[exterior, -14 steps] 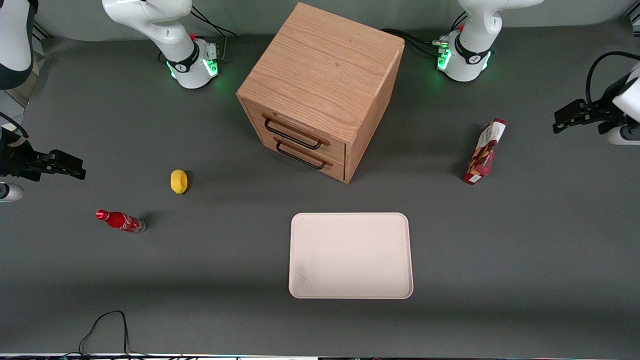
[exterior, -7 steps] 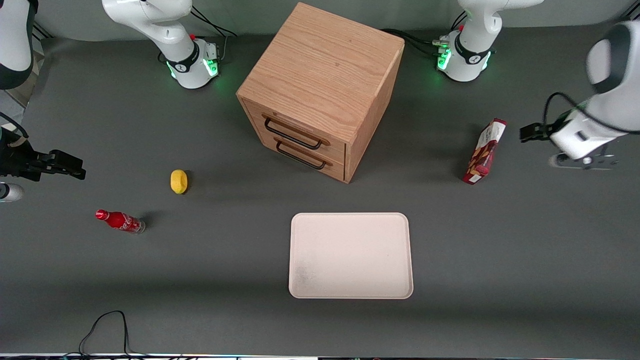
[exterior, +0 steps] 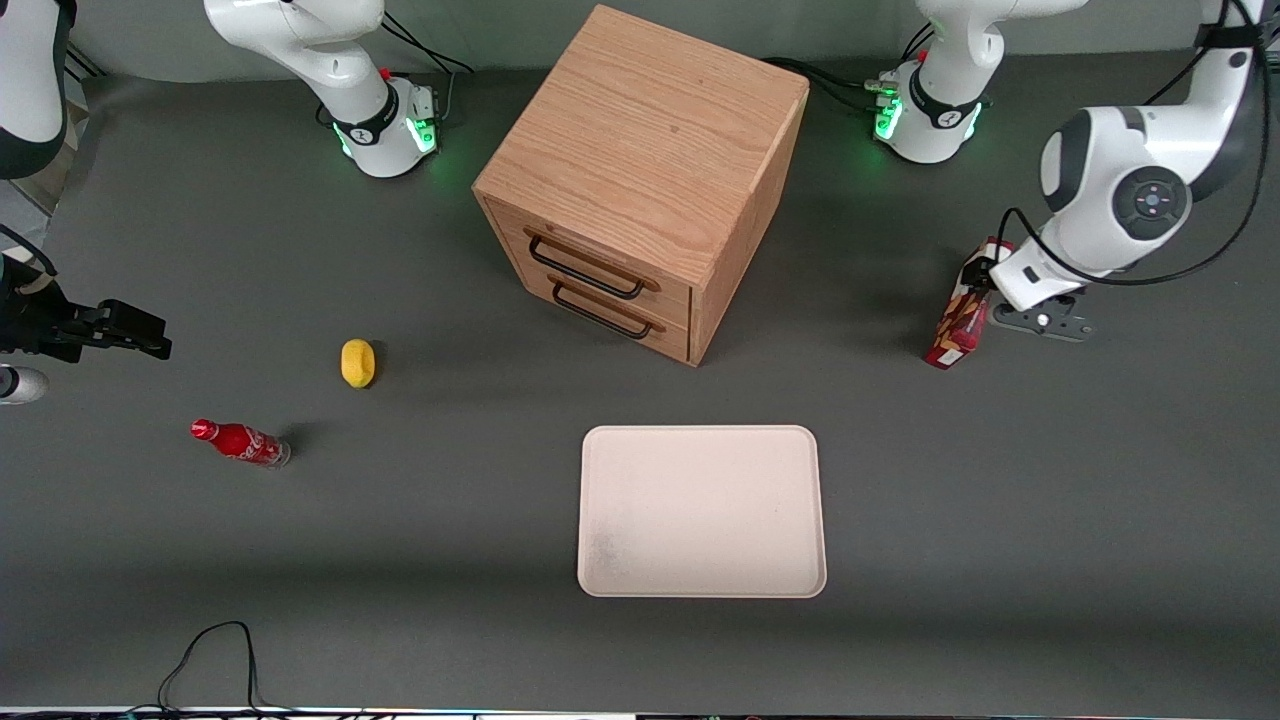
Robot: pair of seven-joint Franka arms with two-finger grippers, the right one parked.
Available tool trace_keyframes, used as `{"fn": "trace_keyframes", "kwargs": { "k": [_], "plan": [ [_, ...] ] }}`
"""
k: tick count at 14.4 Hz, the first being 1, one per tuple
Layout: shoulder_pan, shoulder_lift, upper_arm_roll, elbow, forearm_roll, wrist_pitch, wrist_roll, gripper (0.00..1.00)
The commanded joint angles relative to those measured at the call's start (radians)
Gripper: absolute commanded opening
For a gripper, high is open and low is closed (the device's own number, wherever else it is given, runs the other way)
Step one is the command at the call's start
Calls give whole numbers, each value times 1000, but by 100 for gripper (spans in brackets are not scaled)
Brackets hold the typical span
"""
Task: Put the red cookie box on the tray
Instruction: 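Lower the left gripper over the box and close it on the box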
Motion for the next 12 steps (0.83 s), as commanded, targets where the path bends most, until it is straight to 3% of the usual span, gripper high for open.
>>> {"fn": "trace_keyframes", "kwargs": {
  "k": [1,3,4,5,6,12],
  "plan": [
    [-4,-37,0,-133,13,146,29,98],
    [-4,-11,0,-157,14,201,31,97],
    [-4,-1,0,-160,13,215,31,84],
    [-4,9,0,-160,13,218,31,46],
    [-5,13,0,-158,13,220,31,0],
    [-5,17,0,-114,13,179,34,0]
  ]
}}
